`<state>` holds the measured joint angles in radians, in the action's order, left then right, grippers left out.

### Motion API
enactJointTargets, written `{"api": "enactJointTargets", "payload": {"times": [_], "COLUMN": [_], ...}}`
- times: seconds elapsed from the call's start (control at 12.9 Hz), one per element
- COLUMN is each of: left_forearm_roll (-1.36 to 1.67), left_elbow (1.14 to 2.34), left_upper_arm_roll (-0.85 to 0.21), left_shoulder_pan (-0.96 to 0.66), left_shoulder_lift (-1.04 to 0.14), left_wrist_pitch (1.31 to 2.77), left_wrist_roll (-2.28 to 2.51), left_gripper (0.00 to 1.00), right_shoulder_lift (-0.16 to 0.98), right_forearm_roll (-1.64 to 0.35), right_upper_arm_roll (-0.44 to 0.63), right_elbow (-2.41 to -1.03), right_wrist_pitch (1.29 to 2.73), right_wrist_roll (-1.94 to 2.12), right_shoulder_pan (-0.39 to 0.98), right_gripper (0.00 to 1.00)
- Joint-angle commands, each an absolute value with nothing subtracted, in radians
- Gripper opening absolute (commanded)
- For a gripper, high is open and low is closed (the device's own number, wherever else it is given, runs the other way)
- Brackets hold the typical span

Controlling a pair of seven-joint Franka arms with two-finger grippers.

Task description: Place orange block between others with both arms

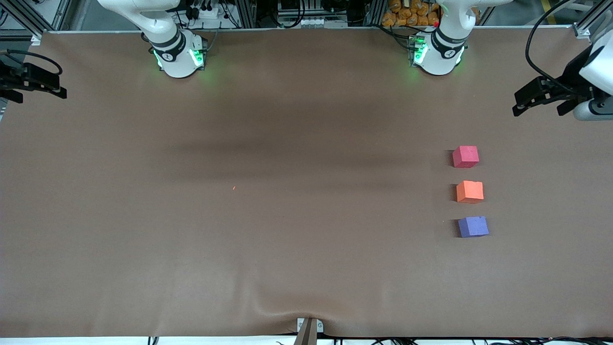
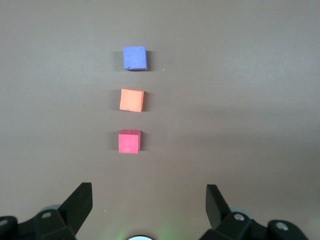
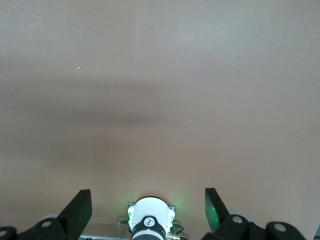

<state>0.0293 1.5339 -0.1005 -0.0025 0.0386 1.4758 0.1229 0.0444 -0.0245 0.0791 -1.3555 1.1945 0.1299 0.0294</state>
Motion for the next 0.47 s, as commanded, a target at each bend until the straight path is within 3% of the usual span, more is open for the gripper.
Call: {"api": "enactJointTargets", "payload": {"times": [0.0,0.39], "left_forearm_roll": [0.034,0.029], "left_elbow": [1.556,1.555], "left_upper_arm_roll": [-0.086,-0.086], "left_shoulder_pan": [-0.02,-0.04], "left_shoulder_lift": [0.077,0.094], "left_wrist_pitch": [1.471,1.402], "left_wrist_roll": [0.123,0.137], "left_gripper": [1.0,1.0], "right_shoulder_lift": [0.038,0.038], "right_forearm_roll": [-0.035,-0.035], "right_upper_arm_roll": [0.08,0.078], "right_elbow": [-1.345,-1.345], "right_wrist_pitch": [1.181,1.181], "right_wrist_roll": [0.14,0.14], "right_shoulder_pan": [0.018,0.018], "right_gripper": [1.0,1.0]}}
